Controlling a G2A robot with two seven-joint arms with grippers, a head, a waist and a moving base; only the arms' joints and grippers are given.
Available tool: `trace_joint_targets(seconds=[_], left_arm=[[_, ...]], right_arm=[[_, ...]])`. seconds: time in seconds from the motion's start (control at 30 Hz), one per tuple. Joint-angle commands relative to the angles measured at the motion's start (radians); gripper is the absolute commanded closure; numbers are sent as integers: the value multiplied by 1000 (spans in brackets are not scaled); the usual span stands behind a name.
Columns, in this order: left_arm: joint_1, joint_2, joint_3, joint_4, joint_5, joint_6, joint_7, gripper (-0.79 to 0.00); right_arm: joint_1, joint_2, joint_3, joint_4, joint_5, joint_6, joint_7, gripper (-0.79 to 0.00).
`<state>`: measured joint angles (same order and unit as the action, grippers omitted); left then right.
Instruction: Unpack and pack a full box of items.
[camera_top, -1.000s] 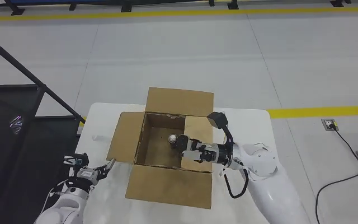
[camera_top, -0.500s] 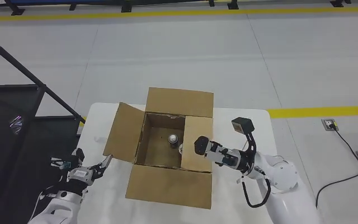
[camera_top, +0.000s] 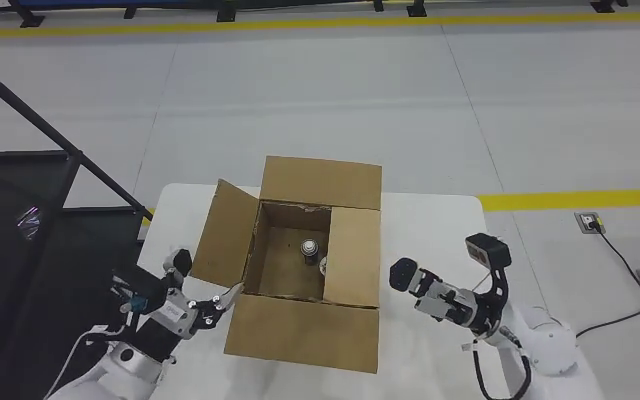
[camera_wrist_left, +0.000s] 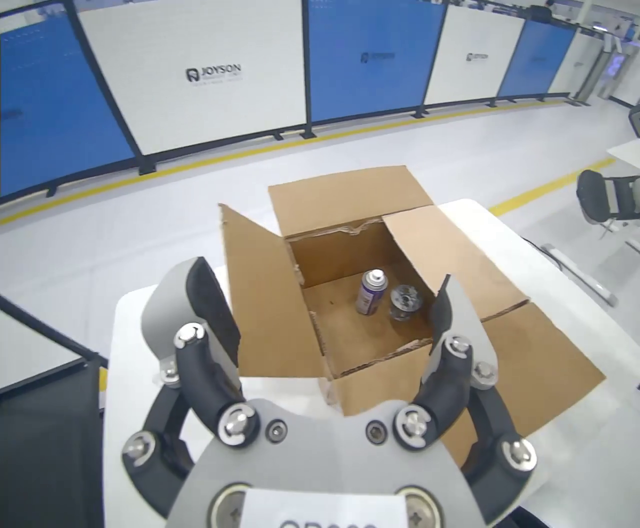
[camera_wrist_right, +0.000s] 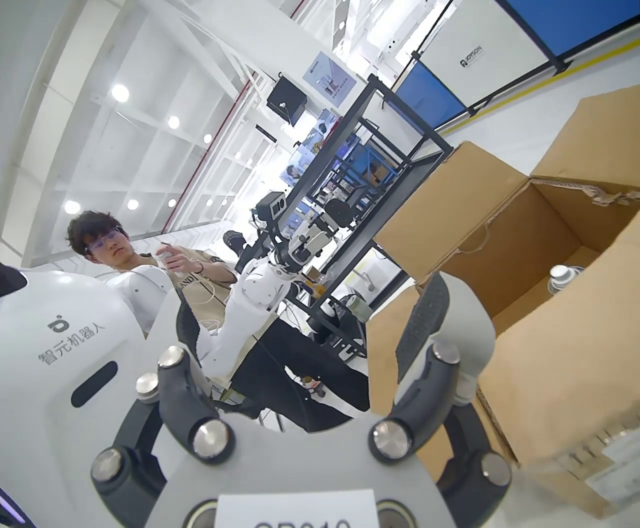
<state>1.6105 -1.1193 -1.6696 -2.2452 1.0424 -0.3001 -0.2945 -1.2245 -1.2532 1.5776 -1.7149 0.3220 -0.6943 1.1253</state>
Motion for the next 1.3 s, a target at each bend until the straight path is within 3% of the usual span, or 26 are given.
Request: trace_joint_targets(seconds=[0.0,0.13,0.17,0.6,0.73,0.83,1.07,1.27], left_arm=[[-77,-1,78,35,-47,-16,-84,-785],[-245,-2,185,142,-210,-66,-279,-785],[-258,-2,192,152,-222,-67,-293,-785],[-258,-2,192,152,-222,-67,-293,-785],[-274,-7,226,194,-314,-18,-303,-785],[-358,-14,278,272,-465,21,-386,-785],[-619,-46,446,548,-670,158,-520,-785],[-768,-78,582,742,-754,154,-564,-785]], right_arm=[[-54,7,44,-27,-11,-21,-21,-785],[-134,16,98,-48,-36,-43,-70,-785],[-145,18,104,-46,-39,-37,-80,-785],[-148,18,107,-45,-42,-34,-83,-785],[-144,18,100,-67,-99,-15,-142,-785],[-138,21,94,-74,-111,-33,-165,-785],[-165,36,130,-67,-104,-61,-167,-785],[-200,51,180,-46,-63,-81,-167,-785]])
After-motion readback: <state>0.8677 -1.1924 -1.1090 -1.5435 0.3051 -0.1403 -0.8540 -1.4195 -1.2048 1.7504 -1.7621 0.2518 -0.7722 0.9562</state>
